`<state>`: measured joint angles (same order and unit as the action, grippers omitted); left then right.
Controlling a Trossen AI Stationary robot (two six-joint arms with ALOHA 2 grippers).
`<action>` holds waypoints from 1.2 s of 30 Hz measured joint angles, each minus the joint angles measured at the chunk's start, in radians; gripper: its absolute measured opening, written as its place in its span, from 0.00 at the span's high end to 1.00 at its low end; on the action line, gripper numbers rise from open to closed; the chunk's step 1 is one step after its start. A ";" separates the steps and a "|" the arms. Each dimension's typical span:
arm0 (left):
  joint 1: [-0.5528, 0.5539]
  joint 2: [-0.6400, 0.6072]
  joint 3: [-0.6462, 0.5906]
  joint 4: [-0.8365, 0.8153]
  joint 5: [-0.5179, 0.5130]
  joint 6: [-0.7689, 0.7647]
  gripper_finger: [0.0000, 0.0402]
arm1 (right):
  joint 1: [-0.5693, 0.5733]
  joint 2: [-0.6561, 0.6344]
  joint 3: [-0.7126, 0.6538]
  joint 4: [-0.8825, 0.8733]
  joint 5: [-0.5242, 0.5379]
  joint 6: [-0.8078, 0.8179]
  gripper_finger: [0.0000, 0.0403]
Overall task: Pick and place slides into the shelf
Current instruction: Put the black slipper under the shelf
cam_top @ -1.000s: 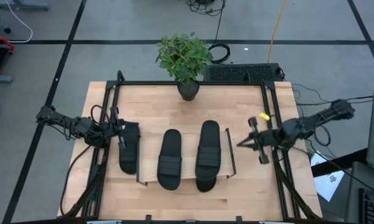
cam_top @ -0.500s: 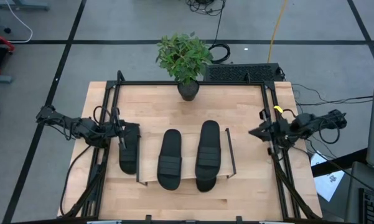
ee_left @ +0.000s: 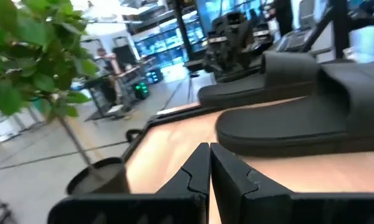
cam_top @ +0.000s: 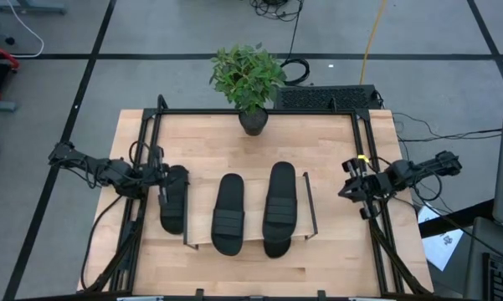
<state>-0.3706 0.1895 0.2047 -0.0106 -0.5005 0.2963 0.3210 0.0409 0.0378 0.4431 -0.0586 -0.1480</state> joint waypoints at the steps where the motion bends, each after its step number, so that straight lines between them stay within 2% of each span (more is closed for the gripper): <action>1: 0.000 0.000 0.000 0.016 0.003 0.011 0.96 | 0.000 0.000 -0.001 0.002 0.005 -0.001 1.00; 3: -0.001 0.000 0.000 0.080 0.024 0.047 0.96 | 0.000 0.003 -0.002 -0.010 0.004 -0.002 1.00; 7: -0.021 0.000 0.001 0.231 0.160 0.164 0.96 | 0.000 0.002 -0.003 -0.002 0.001 -0.002 1.00; 9: -0.048 0.000 0.022 0.292 0.159 0.257 0.96 | 0.000 0.003 -0.004 -0.007 0.001 -0.002 1.00; 11: -0.087 0.000 0.064 0.299 0.070 0.338 0.96 | 0.000 0.003 -0.004 -0.005 0.001 0.000 1.00; 12: -0.109 0.007 0.089 0.289 -0.005 0.380 0.96 | 0.000 0.003 -0.004 -0.006 0.001 0.004 1.00; 15: -0.186 0.083 0.171 0.261 -0.304 0.477 0.96 | 0.000 0.003 -0.005 -0.007 0.001 0.021 1.00; 20: -0.315 0.278 0.352 0.270 -0.525 0.601 0.96 | 0.000 0.003 -0.006 -0.034 0.001 0.035 1.00; 21: -0.339 0.323 0.393 0.269 -0.616 0.622 0.96 | 0.000 0.003 -0.006 -0.041 0.001 0.035 1.00; 23: -0.374 0.412 0.479 0.266 -0.894 0.650 0.96 | 0.000 0.003 -0.006 -0.045 0.001 0.035 1.00; 24: -0.379 0.441 0.517 0.221 -0.949 0.611 0.96 | 0.000 0.003 -0.006 -0.051 0.001 0.036 1.00; 29: -0.427 0.524 0.658 0.103 -1.058 0.487 0.96 | 0.001 0.004 -0.006 -0.100 0.001 0.060 1.00; 36: -0.450 0.542 0.703 0.014 -1.057 0.429 0.96 | 0.001 0.005 -0.007 -0.103 0.001 0.061 1.00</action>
<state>-0.8210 0.7316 0.9077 0.0032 -1.5570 0.7254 0.3222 0.0463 0.0307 0.3404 -0.0578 -0.0875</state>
